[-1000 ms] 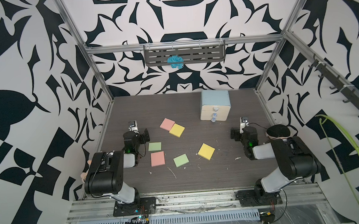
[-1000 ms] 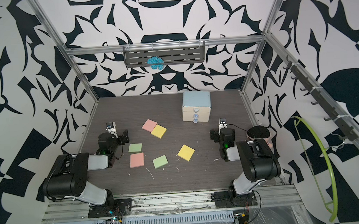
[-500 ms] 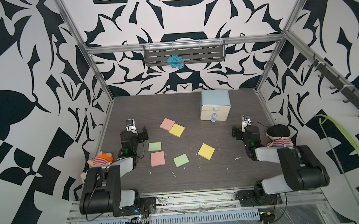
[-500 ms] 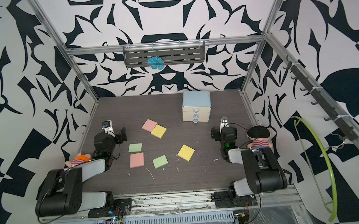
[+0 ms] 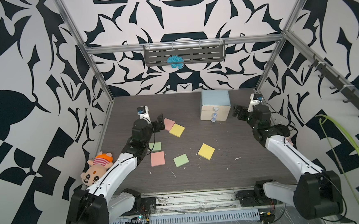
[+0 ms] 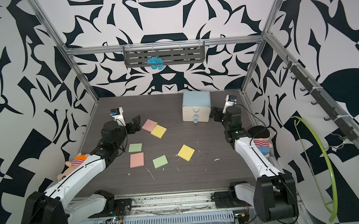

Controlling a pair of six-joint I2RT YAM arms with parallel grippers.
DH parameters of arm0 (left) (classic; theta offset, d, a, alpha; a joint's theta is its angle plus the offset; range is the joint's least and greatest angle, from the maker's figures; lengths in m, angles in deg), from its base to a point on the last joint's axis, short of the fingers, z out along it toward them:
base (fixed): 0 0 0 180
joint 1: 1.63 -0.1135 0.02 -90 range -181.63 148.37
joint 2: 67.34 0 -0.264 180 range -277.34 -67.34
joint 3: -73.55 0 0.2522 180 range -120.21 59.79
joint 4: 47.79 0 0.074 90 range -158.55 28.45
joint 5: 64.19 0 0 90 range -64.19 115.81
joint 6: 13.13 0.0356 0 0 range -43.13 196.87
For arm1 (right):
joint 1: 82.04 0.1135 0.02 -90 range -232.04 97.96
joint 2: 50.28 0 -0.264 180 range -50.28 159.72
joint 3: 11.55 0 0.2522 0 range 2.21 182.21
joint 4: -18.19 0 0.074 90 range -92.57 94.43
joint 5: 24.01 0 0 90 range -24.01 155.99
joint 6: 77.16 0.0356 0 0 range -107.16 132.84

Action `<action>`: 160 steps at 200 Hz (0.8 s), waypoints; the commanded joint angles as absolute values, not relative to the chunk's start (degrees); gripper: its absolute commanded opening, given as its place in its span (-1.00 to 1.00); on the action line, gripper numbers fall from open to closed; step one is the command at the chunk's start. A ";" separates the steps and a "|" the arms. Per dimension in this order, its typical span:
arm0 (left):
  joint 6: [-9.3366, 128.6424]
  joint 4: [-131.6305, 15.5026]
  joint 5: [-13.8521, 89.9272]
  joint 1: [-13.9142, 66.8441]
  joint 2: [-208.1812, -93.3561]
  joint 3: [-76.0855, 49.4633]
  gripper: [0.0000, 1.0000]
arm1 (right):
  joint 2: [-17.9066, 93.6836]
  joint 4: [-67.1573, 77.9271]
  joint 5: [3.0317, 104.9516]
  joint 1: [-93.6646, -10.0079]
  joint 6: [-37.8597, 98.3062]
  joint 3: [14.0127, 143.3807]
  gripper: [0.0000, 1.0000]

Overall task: Please put the sticky notes in the drawer by color
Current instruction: Move the storage box to the center of the board.

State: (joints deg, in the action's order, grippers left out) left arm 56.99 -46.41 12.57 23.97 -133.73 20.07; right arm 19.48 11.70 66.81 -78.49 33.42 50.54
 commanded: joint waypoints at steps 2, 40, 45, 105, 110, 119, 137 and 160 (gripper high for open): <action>49.09 -53.31 13.67 29.74 -137.69 17.94 0.99 | 25.33 0.97 64.58 -78.52 37.04 60.00 0.99; 44.93 -52.99 14.32 37.24 -144.58 15.27 0.99 | 40.36 -10.44 62.61 -78.61 36.52 77.12 0.75; 44.84 -53.12 14.30 37.93 -145.20 14.96 0.99 | 41.83 -10.34 61.84 -78.68 36.57 78.38 0.66; 42.25 -53.50 16.07 40.65 -148.81 14.50 0.99 | 55.98 -13.53 55.39 -79.66 33.95 91.51 0.27; 42.16 -53.55 16.09 40.69 -148.90 14.53 0.99 | 56.46 -13.65 54.98 -79.60 33.71 91.77 0.22; 42.14 -53.72 15.93 40.71 -149.04 14.62 0.99 | 57.18 -13.59 53.86 -79.61 33.43 92.10 0.13; 42.16 -54.11 15.48 40.69 -149.12 14.70 0.99 | 58.28 -13.16 50.82 -79.60 32.44 92.16 0.05; 42.07 -55.80 15.09 40.70 -148.77 14.02 0.99 | 59.40 -14.00 45.33 -79.62 29.92 92.75 0.03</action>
